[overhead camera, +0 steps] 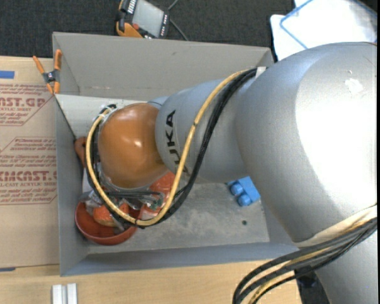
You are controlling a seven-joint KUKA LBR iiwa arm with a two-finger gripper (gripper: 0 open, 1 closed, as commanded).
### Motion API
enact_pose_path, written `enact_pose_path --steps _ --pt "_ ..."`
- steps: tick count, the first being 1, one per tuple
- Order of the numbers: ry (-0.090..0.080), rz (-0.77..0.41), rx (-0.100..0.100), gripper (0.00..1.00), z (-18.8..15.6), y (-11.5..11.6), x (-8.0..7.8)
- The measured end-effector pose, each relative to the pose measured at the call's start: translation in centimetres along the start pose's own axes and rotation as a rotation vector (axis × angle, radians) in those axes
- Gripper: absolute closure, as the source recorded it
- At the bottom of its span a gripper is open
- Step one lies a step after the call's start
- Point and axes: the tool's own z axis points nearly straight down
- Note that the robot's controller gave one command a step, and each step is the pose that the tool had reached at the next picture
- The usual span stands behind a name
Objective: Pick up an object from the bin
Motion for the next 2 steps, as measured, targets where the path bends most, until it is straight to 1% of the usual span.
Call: enact_pose_path --steps 1,2 --pt "0.000 0.001 -0.001 1.00 0.0 0.0 0.0" --pt "0.001 0.001 -0.002 1.00 -1.3 0.1 0.1"
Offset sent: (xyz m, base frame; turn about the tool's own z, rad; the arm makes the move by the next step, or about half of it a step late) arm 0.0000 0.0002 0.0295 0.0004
